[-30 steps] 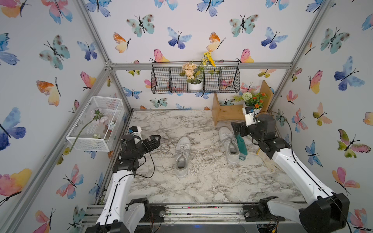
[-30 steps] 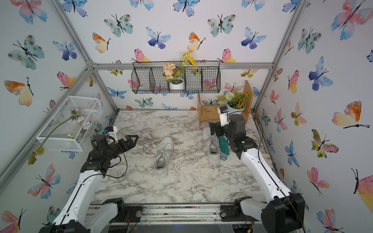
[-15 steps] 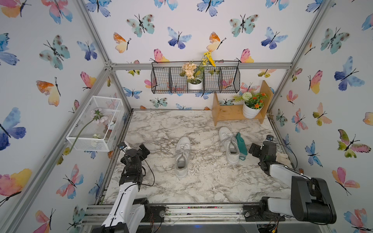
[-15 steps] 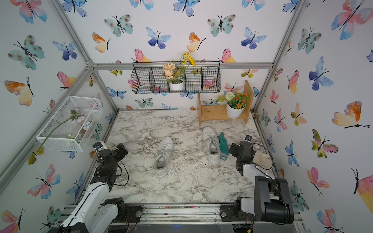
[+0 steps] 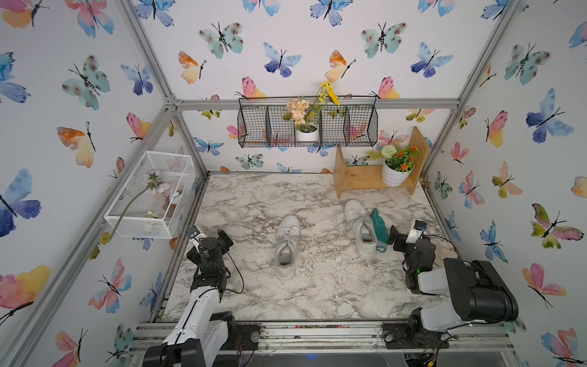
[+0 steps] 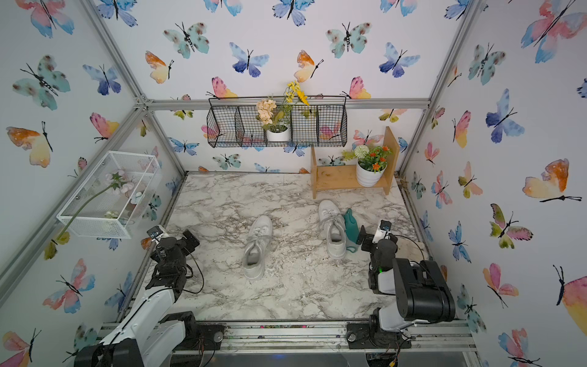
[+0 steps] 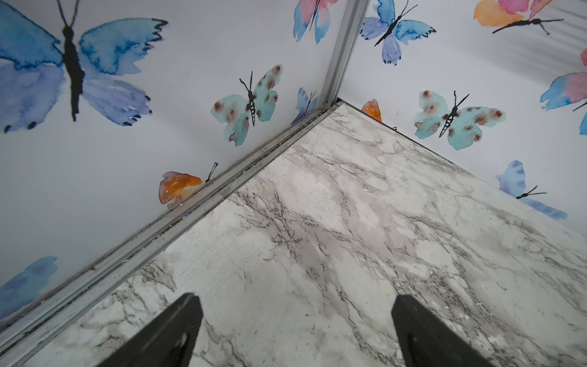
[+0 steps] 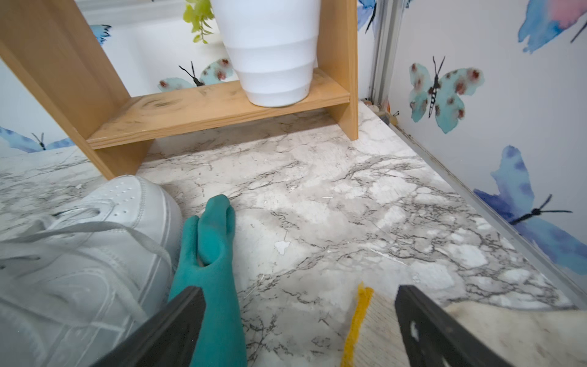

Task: Tie the shoes
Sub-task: Reset both arms

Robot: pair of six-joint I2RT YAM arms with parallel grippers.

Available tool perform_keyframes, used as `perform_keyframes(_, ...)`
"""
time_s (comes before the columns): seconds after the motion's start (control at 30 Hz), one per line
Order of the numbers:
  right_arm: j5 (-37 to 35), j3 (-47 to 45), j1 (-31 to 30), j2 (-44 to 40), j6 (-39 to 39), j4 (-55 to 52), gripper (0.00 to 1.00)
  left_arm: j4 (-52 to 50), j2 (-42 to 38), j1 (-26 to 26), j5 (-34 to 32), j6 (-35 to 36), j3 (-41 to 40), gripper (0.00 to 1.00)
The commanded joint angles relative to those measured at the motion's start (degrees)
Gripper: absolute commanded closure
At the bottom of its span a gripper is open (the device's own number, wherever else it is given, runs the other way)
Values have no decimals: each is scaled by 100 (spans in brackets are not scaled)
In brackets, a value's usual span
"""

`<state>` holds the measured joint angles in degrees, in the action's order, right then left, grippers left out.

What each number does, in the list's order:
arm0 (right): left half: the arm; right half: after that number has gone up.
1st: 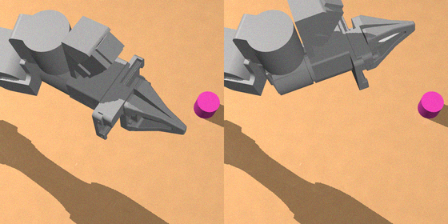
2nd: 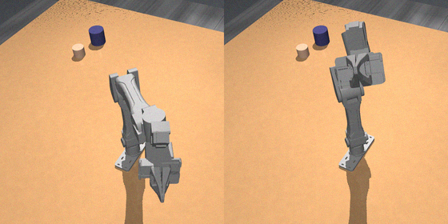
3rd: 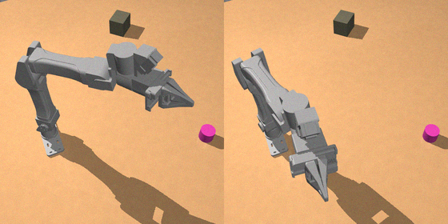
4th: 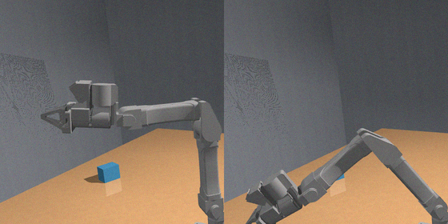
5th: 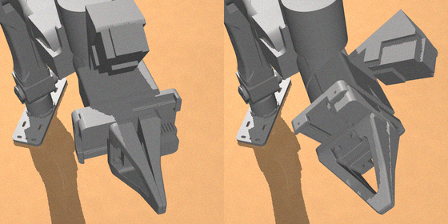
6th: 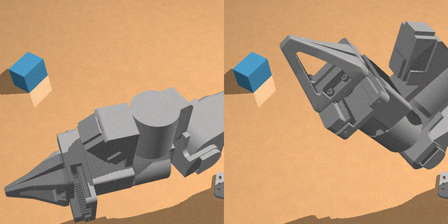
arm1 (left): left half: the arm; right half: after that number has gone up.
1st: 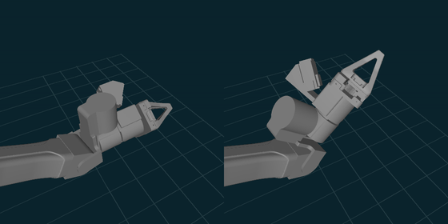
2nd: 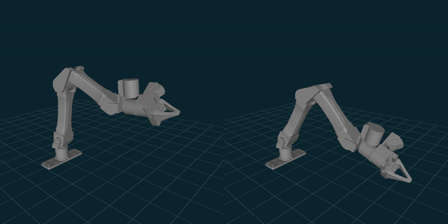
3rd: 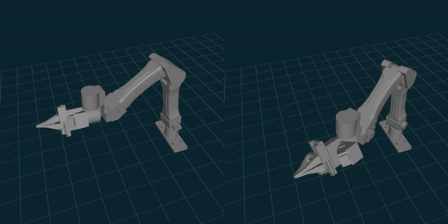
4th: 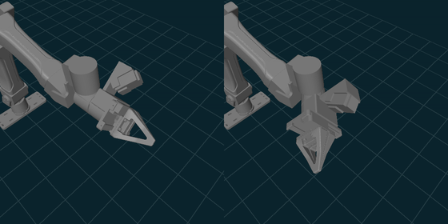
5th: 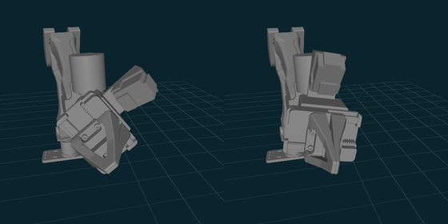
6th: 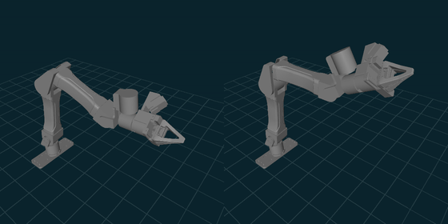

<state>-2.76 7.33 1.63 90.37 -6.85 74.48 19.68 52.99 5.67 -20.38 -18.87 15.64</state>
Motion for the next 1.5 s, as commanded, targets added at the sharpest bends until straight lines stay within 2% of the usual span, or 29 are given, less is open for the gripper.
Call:
perform_keyframes(0.0,336,153,4,-200,171,39,0,398,135,30,164,271,-102,1)
perform_keyframes(0.03,305,378,4,-217,169,-346,0,548,177,30,333,347,-158,1)
perform_keyframes(0.1,408,481,-47,195,254,234,1,896,277,22,685,446,-252,1)
perform_keyframes(0.17,346,693,-84,-148,289,-821,1,1365,459,-10,1031,547,-370,1)
perform_keyframes(0.27,363,516,-92,119,290,18,1,2039,777,-103,1215,662,-527,1)
perform_keyframes(0.33,369,649,-93,-73,291,-613,1,2511,991,-135,1432,833,-611,1)
perform_keyframes(0.43,356,587,-101,39,307,-280,1,3345,1261,-282,1637,1069,-728,1)
perform_keyframes(0.5,365,625,-101,-28,309,-472,1,3500,1469,-398,1687,1326,-647,1)
perform_keyframes(0.7,356,639,-110,-54,307,-546,1,5599,2899,-597,1945,1769,-958,1)
perform_keyframes(0.73,356,639,-110,-54,307,-541,1,5631,3004,-619,1994,1806,-898,1)
perform_keyframes(0.8,356,642,-110,-54,307,-536,1,4228,2783,-622,1894,1760,-409,1)
perform_keyframes(0.83,356,639,-110,-50,307,-532,1,4136,2712,-658,1863,1782,-335,1)
perform_keyframes(0.9,356,638,-110,-54,307,-536,1,4578,2854,-657,1858,1801,-463,1)
perform_keyframes(0.97,356,638,-110,-54,307,-532,1,4099,2719,-671,1841,1795,-334,1)
perform_keyframes(1.03,356,629,-111,-54,316,-522,1,4308,2779,-672,1853,1800,-386,1)
perform_keyframes(1.47,356,620,-119,-63,316,-521,1,4133,2734,-677,1839,1805,-351,1)
